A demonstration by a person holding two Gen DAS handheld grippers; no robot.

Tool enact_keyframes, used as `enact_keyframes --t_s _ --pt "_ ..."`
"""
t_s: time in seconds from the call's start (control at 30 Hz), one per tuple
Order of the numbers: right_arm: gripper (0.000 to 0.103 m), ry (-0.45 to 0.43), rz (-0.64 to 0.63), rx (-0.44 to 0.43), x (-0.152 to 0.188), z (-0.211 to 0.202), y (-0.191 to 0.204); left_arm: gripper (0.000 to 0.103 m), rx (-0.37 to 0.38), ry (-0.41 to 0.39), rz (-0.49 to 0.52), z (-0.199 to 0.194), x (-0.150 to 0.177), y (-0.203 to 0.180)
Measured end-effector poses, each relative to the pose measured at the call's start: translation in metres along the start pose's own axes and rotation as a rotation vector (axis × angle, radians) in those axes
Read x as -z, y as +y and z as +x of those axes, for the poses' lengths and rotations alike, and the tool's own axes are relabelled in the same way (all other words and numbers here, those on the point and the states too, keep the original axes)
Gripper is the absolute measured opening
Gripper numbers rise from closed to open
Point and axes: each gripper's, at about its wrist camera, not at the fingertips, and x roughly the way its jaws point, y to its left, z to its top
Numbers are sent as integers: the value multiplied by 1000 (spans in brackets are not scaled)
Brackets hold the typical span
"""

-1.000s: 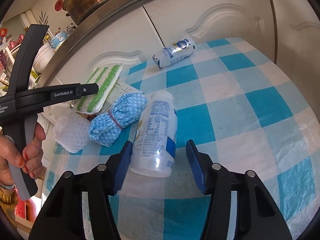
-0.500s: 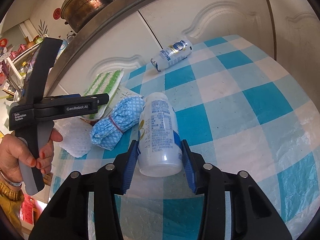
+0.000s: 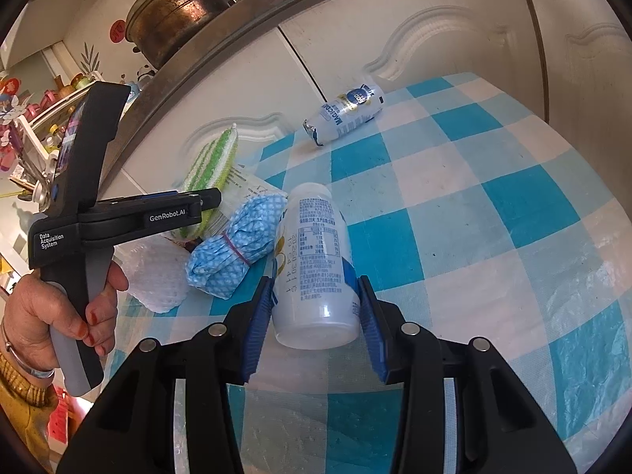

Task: Collect trash
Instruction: 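Grasp the green-striped sponge with the left gripper while the right gripper grasps the white bottle, then carry sponge and bottle to the red bucket and open both grippers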

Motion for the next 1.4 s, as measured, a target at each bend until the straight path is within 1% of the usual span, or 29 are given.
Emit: enact_keyframes --t_s 0.13,0.2,0.23,0.27,0.3,0.5,0.63,0.9,1.2,1.4 --pt "44 -11 -6 -12 1 -3 2 50 16 -25 -29 -14 2 2" --pt "44 -16 -7 -16 1 -4 2 43 20 -35 -37 -20 4 4" --pt "44 -20 -8 -21 2 -4 2 41 29 -38 -47 -24 6 6" --pt "44 -23 -9 -25 2 -5 2 37 40 -41 -54 -27 8 8" --pt "44 -24 -10 -25 2 -5 2 29 50 -45 -59 -30 10 9" --pt "44 -33 -9 -30 3 -7 2 23 75 -69 -90 -48 26 20" --pt "44 -42 0 -36 3 -10 0 21 98 -82 -95 -60 36 25" --pt "44 -42 16 -66 5 -13 1 20 158 -140 -148 -99 61 37" --pt "44 -40 13 -108 14 -21 13 20 252 -211 -200 -145 93 46" --pt "44 -39 -7 -129 21 -29 25 20 340 -249 -259 -169 121 57"
